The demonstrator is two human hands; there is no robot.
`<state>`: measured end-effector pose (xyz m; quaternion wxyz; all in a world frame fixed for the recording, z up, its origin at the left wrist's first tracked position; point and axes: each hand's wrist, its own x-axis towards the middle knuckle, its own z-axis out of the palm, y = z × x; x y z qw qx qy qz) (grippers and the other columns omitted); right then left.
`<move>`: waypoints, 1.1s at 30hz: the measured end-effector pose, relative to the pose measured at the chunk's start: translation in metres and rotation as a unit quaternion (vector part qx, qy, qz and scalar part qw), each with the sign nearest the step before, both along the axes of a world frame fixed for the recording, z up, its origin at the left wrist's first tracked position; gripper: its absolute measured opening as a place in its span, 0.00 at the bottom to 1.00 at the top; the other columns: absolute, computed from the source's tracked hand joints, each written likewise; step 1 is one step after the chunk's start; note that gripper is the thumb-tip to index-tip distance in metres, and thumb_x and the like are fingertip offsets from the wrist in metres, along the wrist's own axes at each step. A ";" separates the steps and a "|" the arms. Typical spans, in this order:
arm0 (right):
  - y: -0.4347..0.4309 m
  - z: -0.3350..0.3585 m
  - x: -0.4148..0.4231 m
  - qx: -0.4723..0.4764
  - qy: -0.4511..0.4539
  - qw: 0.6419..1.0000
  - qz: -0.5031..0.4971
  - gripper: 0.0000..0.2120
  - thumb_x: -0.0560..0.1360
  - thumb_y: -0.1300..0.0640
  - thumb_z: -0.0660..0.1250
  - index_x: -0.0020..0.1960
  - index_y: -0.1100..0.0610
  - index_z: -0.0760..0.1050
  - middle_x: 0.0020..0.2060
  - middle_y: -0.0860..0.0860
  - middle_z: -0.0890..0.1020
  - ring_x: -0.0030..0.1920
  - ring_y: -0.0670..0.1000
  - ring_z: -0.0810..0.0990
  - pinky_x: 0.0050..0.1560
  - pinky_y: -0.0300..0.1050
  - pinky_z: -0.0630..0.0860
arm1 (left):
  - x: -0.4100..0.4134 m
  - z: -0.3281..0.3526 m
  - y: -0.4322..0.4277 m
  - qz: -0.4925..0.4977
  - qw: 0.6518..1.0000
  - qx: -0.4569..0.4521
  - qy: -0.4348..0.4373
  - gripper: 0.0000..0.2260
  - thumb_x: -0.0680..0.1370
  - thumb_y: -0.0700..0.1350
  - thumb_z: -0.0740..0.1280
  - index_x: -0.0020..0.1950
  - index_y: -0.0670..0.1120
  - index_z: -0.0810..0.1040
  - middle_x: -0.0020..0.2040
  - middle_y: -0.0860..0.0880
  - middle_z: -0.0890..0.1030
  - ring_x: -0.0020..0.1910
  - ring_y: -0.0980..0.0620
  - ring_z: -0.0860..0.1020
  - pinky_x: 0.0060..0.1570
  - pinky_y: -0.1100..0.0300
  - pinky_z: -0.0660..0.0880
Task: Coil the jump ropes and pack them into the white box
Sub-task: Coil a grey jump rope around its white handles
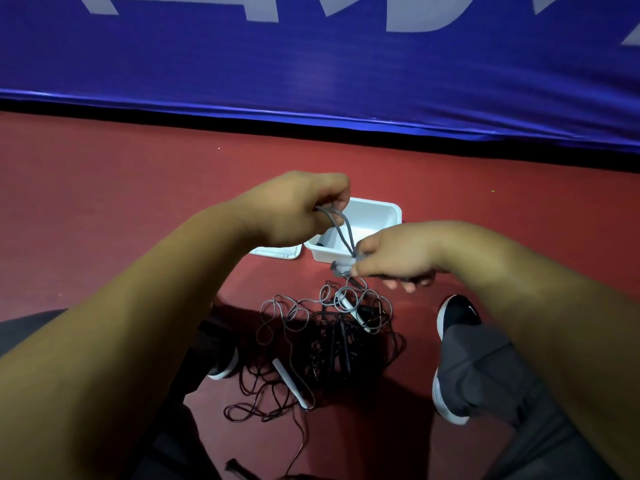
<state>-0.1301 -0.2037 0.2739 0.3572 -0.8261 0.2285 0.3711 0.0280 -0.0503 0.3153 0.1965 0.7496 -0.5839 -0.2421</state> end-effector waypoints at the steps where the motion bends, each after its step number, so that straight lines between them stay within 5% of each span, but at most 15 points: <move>1: -0.003 -0.003 0.001 -0.015 -0.012 1.000 -0.017 0.11 0.84 0.43 0.64 0.54 0.51 0.75 0.37 0.55 0.80 0.29 0.55 0.76 0.29 0.40 0.70 | 0.000 0.002 0.001 -0.004 1.000 0.001 0.008 0.06 0.79 0.42 0.70 0.47 0.51 0.74 0.38 0.53 0.78 0.37 0.54 0.74 0.38 0.61 0.70; 7: -0.023 -0.008 0.005 -0.048 -0.131 0.975 -0.174 0.13 0.86 0.45 0.61 0.59 0.55 0.74 0.42 0.58 0.81 0.29 0.53 0.79 0.25 0.39 0.71 | -0.001 0.006 0.005 0.031 0.999 0.012 0.035 0.06 0.79 0.40 0.69 0.49 0.51 0.78 0.39 0.51 0.81 0.38 0.54 0.78 0.39 0.61 0.74; 12: -0.028 -0.006 0.010 0.105 -0.199 0.917 -0.331 0.09 0.86 0.48 0.65 0.61 0.53 0.75 0.46 0.58 0.80 0.30 0.51 0.78 0.28 0.42 0.73 | 0.007 -0.005 0.006 0.107 0.994 0.036 0.001 0.03 0.80 0.41 0.69 0.48 0.50 0.81 0.37 0.61 0.82 0.34 0.64 0.78 0.34 0.66 0.72; 16: -0.020 -0.002 0.011 0.210 -0.210 0.885 -0.358 0.12 0.85 0.49 0.68 0.64 0.55 0.77 0.45 0.56 0.80 0.32 0.53 0.77 0.30 0.45 0.73 | 0.011 -0.017 0.004 0.131 0.985 0.108 -0.022 0.04 0.79 0.43 0.72 0.45 0.49 0.81 0.40 0.53 0.86 0.39 0.53 0.84 0.34 0.62 0.74; 19: -0.011 0.002 0.013 0.245 -0.231 0.864 -0.374 0.14 0.84 0.44 0.68 0.60 0.54 0.78 0.43 0.55 0.78 0.31 0.52 0.74 0.29 0.42 0.68 | 0.005 -0.023 0.000 0.125 0.981 0.137 -0.050 0.03 0.81 0.48 0.70 0.49 0.52 0.83 0.38 0.55 0.85 0.38 0.55 0.82 0.34 0.64 0.70; 24: -0.007 0.008 0.016 0.279 -0.233 0.819 -0.444 0.24 0.78 0.29 0.67 0.55 0.49 0.75 0.36 0.50 0.77 0.28 0.50 0.70 0.28 0.40 0.61 | 0.006 -0.028 -0.002 0.170 0.983 0.031 0.068 0.05 0.80 0.46 0.74 0.53 0.52 0.89 0.38 0.52 0.86 0.34 0.61 0.81 0.38 0.65 0.74; 29: -0.015 0.015 0.015 0.312 -0.246 0.786 -0.474 0.18 0.80 0.33 0.67 0.49 0.48 0.75 0.35 0.50 0.75 0.28 0.50 0.68 0.28 0.38 0.59 | 0.011 -0.020 -0.002 0.238 0.945 -0.047 0.220 0.04 0.74 0.45 0.80 0.48 0.48 0.89 0.40 0.51 0.87 0.35 0.62 0.79 0.41 0.68 0.74; 33: -0.016 0.016 0.014 0.300 -0.244 0.789 -0.478 0.19 0.80 0.33 0.66 0.52 0.49 0.76 0.34 0.50 0.75 0.28 0.50 0.68 0.27 0.37 0.60 | 0.015 -0.015 0.000 0.187 0.977 -0.031 0.100 0.06 0.77 0.52 0.77 0.46 0.50 0.87 0.40 0.53 0.87 0.37 0.59 0.80 0.41 0.62 0.74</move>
